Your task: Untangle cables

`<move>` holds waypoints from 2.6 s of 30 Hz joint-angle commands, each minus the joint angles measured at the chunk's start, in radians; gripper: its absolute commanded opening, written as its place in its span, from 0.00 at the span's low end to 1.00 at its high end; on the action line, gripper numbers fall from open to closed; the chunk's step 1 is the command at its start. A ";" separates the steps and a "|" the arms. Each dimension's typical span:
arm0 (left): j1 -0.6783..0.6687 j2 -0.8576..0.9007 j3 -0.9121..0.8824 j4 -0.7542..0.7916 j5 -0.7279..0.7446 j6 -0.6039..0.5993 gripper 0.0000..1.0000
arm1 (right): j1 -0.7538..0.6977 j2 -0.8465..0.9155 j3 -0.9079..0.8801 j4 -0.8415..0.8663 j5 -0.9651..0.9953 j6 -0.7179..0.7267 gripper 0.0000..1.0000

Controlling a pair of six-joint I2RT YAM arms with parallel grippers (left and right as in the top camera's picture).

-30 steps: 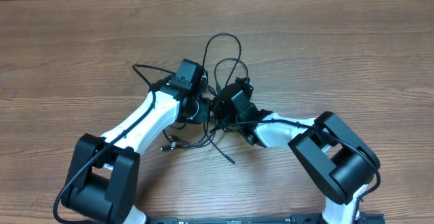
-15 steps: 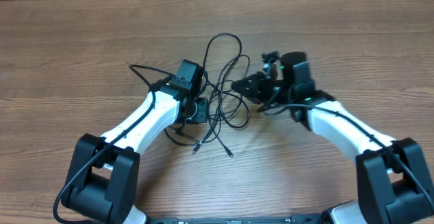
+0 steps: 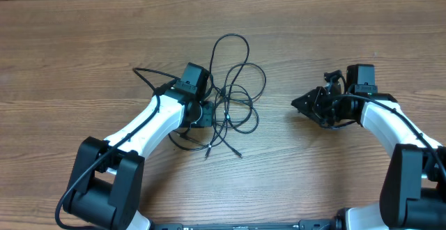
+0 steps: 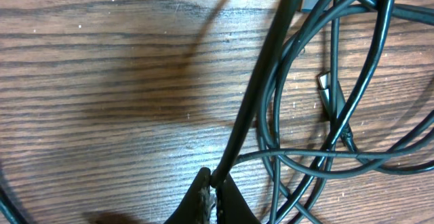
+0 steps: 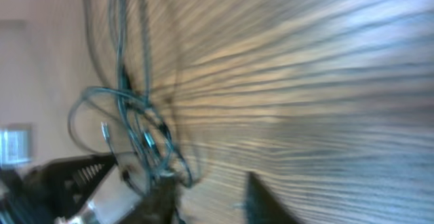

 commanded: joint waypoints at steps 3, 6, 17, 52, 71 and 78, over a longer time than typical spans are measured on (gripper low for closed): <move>0.000 0.008 -0.011 0.009 0.003 -0.014 0.04 | 0.146 -0.008 0.004 0.100 -0.162 -0.061 0.56; 0.000 0.008 -0.011 0.008 0.004 -0.014 0.04 | 0.277 -0.006 0.004 0.210 -0.045 0.110 0.56; 0.000 0.008 -0.011 0.006 0.004 -0.014 0.04 | 0.577 0.025 0.004 0.520 0.515 0.532 0.49; 0.000 0.008 -0.011 0.008 0.004 -0.014 0.04 | 0.597 0.356 0.004 0.943 0.591 0.927 0.35; 0.000 0.008 -0.016 0.008 0.001 -0.014 0.04 | 0.281 0.332 0.004 1.603 -0.583 0.743 0.04; 0.000 0.008 -0.016 0.009 0.001 -0.014 0.04 | 0.221 0.324 0.004 2.089 -0.850 1.083 0.04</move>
